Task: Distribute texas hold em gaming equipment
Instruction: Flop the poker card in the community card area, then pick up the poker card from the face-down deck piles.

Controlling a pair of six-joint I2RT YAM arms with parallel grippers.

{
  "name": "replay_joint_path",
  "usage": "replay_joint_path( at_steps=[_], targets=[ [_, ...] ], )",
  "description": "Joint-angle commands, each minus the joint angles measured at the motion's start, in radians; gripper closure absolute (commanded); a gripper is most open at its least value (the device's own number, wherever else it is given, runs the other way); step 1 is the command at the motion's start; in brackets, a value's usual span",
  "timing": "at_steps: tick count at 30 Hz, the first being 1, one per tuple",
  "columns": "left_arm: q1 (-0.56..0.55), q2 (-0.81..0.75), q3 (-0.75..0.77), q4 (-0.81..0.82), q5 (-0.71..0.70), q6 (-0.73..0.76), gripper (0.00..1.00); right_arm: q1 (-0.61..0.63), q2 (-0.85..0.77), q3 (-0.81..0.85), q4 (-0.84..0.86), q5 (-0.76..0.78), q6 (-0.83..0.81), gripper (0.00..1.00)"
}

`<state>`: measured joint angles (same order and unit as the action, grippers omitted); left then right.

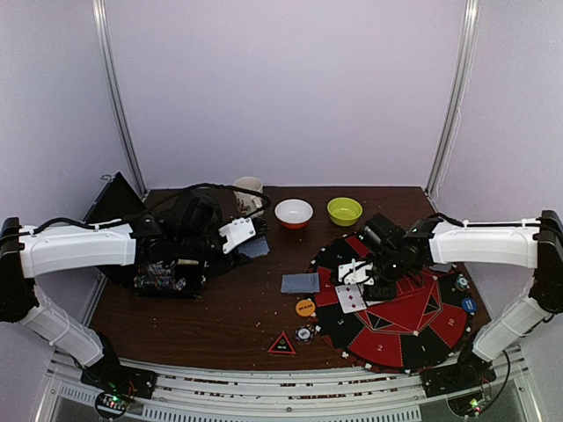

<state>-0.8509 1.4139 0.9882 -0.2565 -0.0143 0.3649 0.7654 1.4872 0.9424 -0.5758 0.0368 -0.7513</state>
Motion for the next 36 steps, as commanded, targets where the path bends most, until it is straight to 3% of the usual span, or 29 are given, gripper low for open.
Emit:
replay_joint_path(
  at_steps=[1, 5, 9, 11, 15, 26, 36],
  targets=[
    [-0.004, -0.010, 0.010, 0.036, 0.011, -0.004, 0.55, -0.048, -0.103, 0.102, 0.210, -0.134, 0.274, 0.16],
    [-0.004, -0.015, 0.009, 0.039, 0.014, -0.003, 0.55, -0.099, -0.068, 0.174, 0.467, -0.453, 0.685, 0.00],
    [-0.004, -0.015, 0.006, 0.042, 0.014, -0.002, 0.55, -0.096, 0.047, 0.228, 0.712, -0.657, 0.987, 0.02],
    [-0.004, -0.016, 0.007, 0.042, 0.012, 0.000, 0.55, -0.074, 0.114, 0.259, 0.785, -0.674, 1.087, 0.05],
    [-0.005, -0.021, 0.005, 0.042, 0.004, 0.002, 0.55, -0.013, 0.232, 0.357, 0.739, -0.646, 1.073, 0.07],
    [-0.004, -0.016, 0.004, 0.042, 0.006, 0.002, 0.55, 0.046, 0.369, 0.389, 0.850, -0.677, 1.128, 0.10],
    [-0.004, -0.016, 0.004, 0.040, 0.011, 0.002, 0.55, 0.054, 0.415, 0.484, 0.643, -0.523, 0.995, 0.28]
  ],
)
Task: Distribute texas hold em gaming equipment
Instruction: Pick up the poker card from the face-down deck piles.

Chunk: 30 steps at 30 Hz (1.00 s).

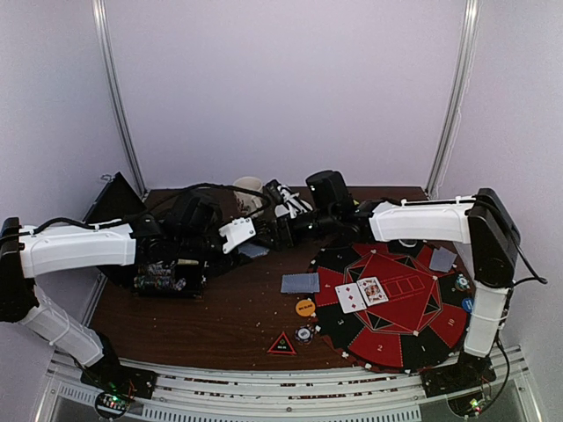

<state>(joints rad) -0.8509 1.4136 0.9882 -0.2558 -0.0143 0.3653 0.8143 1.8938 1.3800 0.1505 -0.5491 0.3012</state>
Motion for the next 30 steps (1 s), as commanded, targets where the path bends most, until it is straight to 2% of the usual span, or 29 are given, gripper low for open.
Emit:
replay_joint_path(
  at_steps=[1, 5, 8, 19, 27, 30],
  targets=[
    [-0.004, -0.017, 0.004, 0.039, 0.010, 0.002, 0.56, 0.006, 0.005, 0.049, -0.094, 0.068, -0.064, 0.32],
    [-0.004, -0.015, 0.007, 0.039, 0.010, 0.001, 0.56, 0.003, -0.012, 0.056, -0.139, 0.076, -0.091, 0.54],
    [-0.004, -0.012, 0.009, 0.035, 0.006, 0.001, 0.56, 0.003, -0.025, 0.064, -0.186, 0.087, -0.116, 0.63],
    [-0.004, -0.011, 0.008, 0.036, 0.009, 0.001, 0.56, -0.004, -0.090, 0.057, -0.261, 0.102, -0.159, 0.80],
    [-0.004, -0.012, 0.008, 0.035, 0.007, 0.001, 0.56, -0.008, -0.117, 0.083, -0.325, 0.084, -0.205, 1.00],
    [-0.004, -0.012, 0.008, 0.035, 0.007, 0.001, 0.56, -0.023, -0.137, 0.103, -0.386, 0.084, -0.228, 1.00]
  ],
)
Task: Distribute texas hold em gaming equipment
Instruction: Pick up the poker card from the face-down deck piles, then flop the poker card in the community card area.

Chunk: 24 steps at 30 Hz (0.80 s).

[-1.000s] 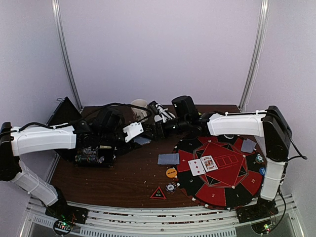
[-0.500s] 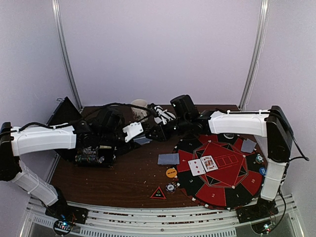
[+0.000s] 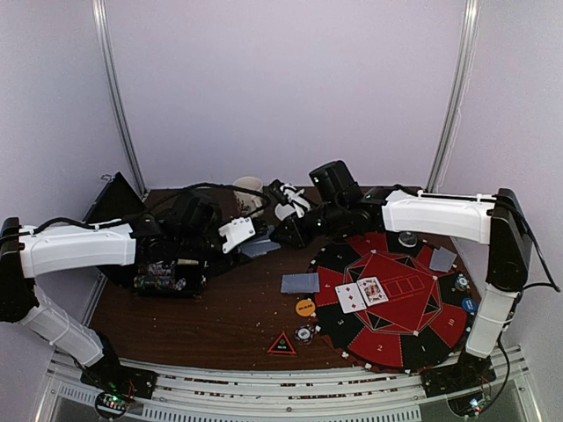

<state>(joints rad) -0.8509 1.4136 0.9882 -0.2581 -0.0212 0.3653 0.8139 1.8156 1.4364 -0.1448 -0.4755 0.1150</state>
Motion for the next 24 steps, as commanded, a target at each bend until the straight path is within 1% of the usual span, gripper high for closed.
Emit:
replay_joint_path(
  at_steps=[1, 6, 8, 9, 11, 12, 15, 17, 19, 21, 24],
  targets=[
    [-0.004, -0.011, 0.008, 0.038, 0.013, 0.001, 0.56, -0.030, -0.076, 0.050, -0.101, 0.006, -0.050, 1.00],
    [-0.004, -0.011, 0.008, 0.037, 0.011, 0.000, 0.56, -0.086, -0.173, 0.041, -0.140, -0.025, -0.099, 1.00],
    [-0.004, -0.010, 0.007, 0.037, 0.012, 0.000, 0.56, -0.120, -0.228, 0.032, -0.169, -0.028, -0.146, 1.00],
    [-0.004, -0.009, 0.008, 0.037, 0.012, 0.000, 0.56, -0.137, -0.259, 0.028, -0.194, -0.004, -0.183, 1.00],
    [-0.004, -0.008, 0.008, 0.037, 0.012, 0.000, 0.56, -0.170, -0.324, 0.017, -0.264, 0.113, -0.278, 1.00],
    [-0.004, -0.007, 0.007, 0.037, 0.011, -0.001, 0.56, -0.183, -0.360, -0.004, -0.296, 0.216, -0.332, 1.00],
    [-0.005, -0.008, 0.010, 0.036, 0.012, 0.000, 0.56, -0.189, -0.456, -0.153, -0.310, 0.625, -0.558, 1.00],
    [-0.004, -0.009, 0.010, 0.036, 0.013, -0.001, 0.56, -0.189, -0.502, -0.286, -0.263, 0.833, -0.711, 1.00],
    [-0.005, -0.005, 0.011, 0.036, 0.014, -0.002, 0.56, -0.195, -0.522, -0.424, -0.191, 0.943, -0.844, 1.00],
    [-0.005, 0.001, 0.014, 0.031, 0.016, -0.003, 0.56, -0.202, -0.517, -0.501, -0.137, 0.998, -0.962, 1.00],
    [-0.005, 0.000, 0.014, 0.028, 0.011, -0.002, 0.56, -0.228, -0.470, -0.553, -0.111, 0.997, -1.004, 1.00]
  ],
)
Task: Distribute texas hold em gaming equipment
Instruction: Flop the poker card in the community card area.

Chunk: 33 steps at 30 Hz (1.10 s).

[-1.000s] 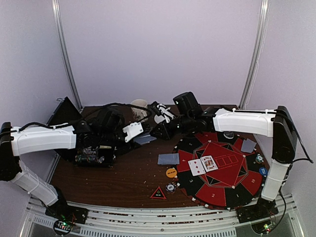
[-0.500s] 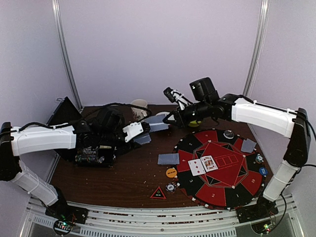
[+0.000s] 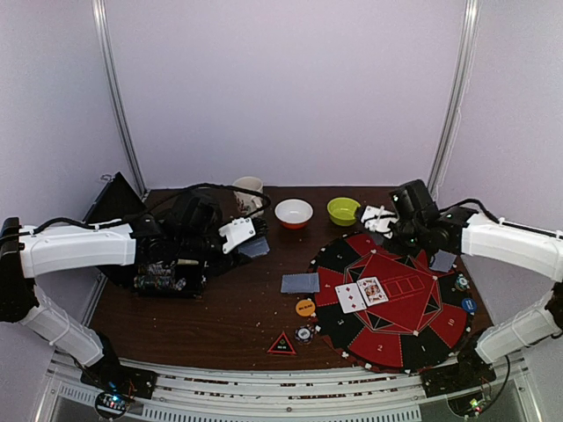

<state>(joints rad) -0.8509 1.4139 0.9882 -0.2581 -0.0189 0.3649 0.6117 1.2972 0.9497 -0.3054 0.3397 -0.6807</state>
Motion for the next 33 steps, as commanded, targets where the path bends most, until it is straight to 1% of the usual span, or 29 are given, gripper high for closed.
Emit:
replay_joint_path(
  at_steps=[1, 3, 5, 8, 10, 14, 16, 25, 33],
  targets=[
    [-0.005, -0.004, 0.012, 0.029, 0.008, -0.001, 0.55, -0.034, 0.065, -0.082, 0.067, 0.184, -0.210, 1.00],
    [-0.005, -0.008, 0.011, 0.032, 0.011, -0.002, 0.56, -0.039, 0.098, -0.121, 0.106, 0.177, -0.228, 1.00],
    [-0.005, -0.009, 0.011, 0.031, 0.009, -0.001, 0.56, -0.040, 0.126, -0.146, 0.053, 0.109, -0.260, 1.00],
    [-0.005, -0.010, 0.009, 0.031, 0.002, 0.000, 0.56, -0.037, 0.164, -0.182, 0.005, 0.069, -0.262, 1.00],
    [-0.005, -0.010, 0.010, 0.033, 0.003, 0.000, 0.56, -0.036, 0.159, -0.210, -0.030, 0.022, -0.285, 1.00],
    [-0.005, -0.004, 0.010, 0.033, 0.005, 0.000, 0.56, -0.036, 0.112, -0.234, -0.111, -0.136, -0.309, 1.00],
    [-0.005, -0.001, 0.010, 0.033, 0.006, 0.000, 0.56, -0.036, 0.104, -0.236, -0.140, -0.171, -0.309, 1.00],
    [-0.005, -0.001, 0.009, 0.033, 0.005, 0.000, 0.56, -0.038, 0.157, -0.217, -0.198, -0.159, -0.335, 1.00],
    [-0.005, -0.003, 0.009, 0.033, 0.005, 0.000, 0.56, -0.038, 0.167, -0.226, -0.193, -0.134, -0.350, 1.00]
  ],
)
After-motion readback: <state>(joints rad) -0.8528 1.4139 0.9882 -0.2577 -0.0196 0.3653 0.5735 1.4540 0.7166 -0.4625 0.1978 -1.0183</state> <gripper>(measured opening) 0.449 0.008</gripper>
